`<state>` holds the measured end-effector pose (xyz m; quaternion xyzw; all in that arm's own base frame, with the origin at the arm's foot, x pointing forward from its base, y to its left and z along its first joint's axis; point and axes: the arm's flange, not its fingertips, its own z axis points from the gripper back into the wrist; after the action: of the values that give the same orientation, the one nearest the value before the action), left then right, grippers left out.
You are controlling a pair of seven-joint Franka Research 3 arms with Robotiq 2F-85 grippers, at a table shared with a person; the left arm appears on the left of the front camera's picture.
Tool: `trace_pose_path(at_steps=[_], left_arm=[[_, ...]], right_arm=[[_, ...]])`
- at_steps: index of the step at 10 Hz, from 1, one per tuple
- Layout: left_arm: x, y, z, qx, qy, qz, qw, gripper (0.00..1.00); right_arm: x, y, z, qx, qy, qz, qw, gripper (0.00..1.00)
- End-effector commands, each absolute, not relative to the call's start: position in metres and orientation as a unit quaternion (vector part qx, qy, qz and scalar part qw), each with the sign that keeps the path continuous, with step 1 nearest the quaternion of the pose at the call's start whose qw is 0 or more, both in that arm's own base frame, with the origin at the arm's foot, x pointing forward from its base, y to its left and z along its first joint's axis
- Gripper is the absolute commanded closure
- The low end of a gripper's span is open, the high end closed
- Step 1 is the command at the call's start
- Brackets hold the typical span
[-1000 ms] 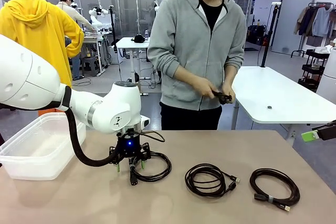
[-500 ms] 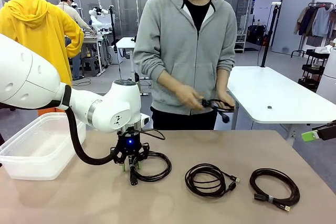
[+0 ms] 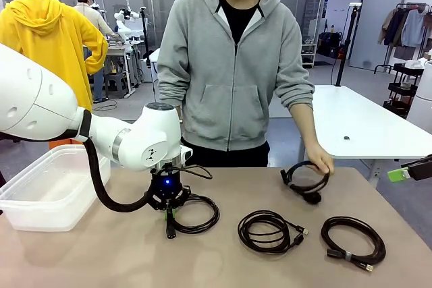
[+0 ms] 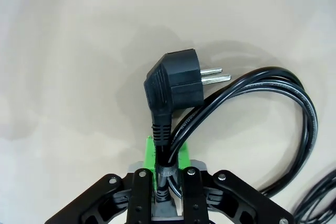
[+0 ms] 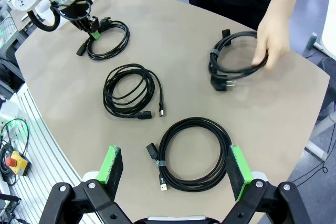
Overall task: Organize and store the cables.
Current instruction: Place the Power Cable into the Organizing box.
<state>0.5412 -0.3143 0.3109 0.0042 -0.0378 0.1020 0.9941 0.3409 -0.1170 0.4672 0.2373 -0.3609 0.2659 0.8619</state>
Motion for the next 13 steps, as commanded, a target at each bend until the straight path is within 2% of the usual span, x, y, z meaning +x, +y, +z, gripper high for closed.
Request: trace_pose_path(at_steps=[1, 4, 6, 13], left_arm=[[0.543, -0.311, 0.321, -0.016, -0.045, 0.100, 0.994, 1.00], [0.536, -0.300, 0.390, -0.002, -0.058, 0.036, 0.998, 1.00], [0.533, -0.303, 0.411, -0.003, -0.068, 0.013, 0.998, 1.00], [0.533, -0.305, 0.407, -0.002, -0.078, 0.025, 0.997, 1.00]], right_arm=[[0.342, -0.118, 0.467, 0.241, -0.367, 0.273, 0.856, 0.00], [0.342, -0.118, 0.467, 0.241, -0.367, 0.273, 0.856, 0.00], [0.342, -0.118, 0.467, 0.241, -0.367, 0.273, 0.856, 0.00], [0.342, -0.118, 0.467, 0.241, -0.367, 0.273, 0.856, 0.00]])
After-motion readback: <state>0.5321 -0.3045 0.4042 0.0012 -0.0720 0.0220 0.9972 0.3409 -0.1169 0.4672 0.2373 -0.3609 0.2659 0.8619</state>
